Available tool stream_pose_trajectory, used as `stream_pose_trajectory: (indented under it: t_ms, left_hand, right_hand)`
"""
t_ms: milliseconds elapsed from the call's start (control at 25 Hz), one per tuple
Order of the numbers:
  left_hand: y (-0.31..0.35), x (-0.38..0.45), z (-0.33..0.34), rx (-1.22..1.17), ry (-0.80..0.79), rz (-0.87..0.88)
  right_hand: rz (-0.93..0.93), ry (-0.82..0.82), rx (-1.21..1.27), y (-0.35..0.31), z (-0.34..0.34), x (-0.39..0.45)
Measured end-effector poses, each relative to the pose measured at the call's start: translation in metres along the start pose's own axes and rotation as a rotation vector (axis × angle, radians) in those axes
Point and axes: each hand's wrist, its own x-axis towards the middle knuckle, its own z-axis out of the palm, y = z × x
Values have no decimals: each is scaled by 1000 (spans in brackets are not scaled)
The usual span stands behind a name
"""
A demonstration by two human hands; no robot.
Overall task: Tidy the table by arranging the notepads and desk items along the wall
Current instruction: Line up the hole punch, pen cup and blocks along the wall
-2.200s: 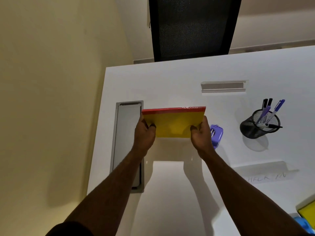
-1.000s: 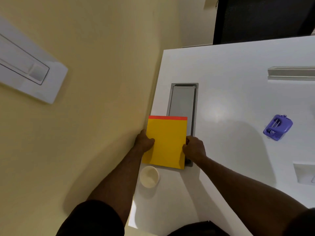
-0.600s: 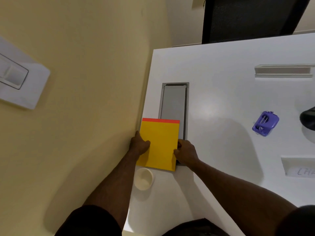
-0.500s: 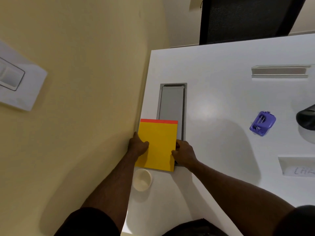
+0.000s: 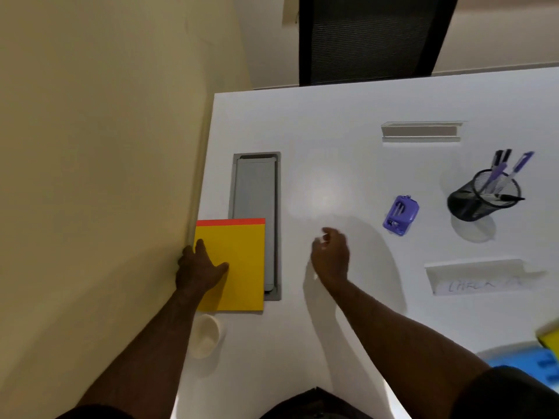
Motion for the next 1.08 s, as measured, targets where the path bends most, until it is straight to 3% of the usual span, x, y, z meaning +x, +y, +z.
stream_pose_trajectory:
  t_ms: [120,240,400,520,720,920,1080]
  left_hand:
    - [9,9,6,65,-38,130]
    - [14,17,6,157,-94,169]
    - [15,17,2,172,-118,132]
    - [13,14,0,129,-127,113]
    - [16,12,2,80,-141,106]
    - [15,15,0,82,-128,110]
    - [12,15,2,101,-144,149]
  right_hand:
    - [106,492,92,12,-48,45]
    - [306,583,179,24,-90,86]
    - [452,346,151,34,-115,119]
    - [480,298,208,24,-118,125]
    - [386,183,343,-6,-70,118]
    - [364,-268,557,-72,23,93]
    - [371,-565,514,-120,86,76]
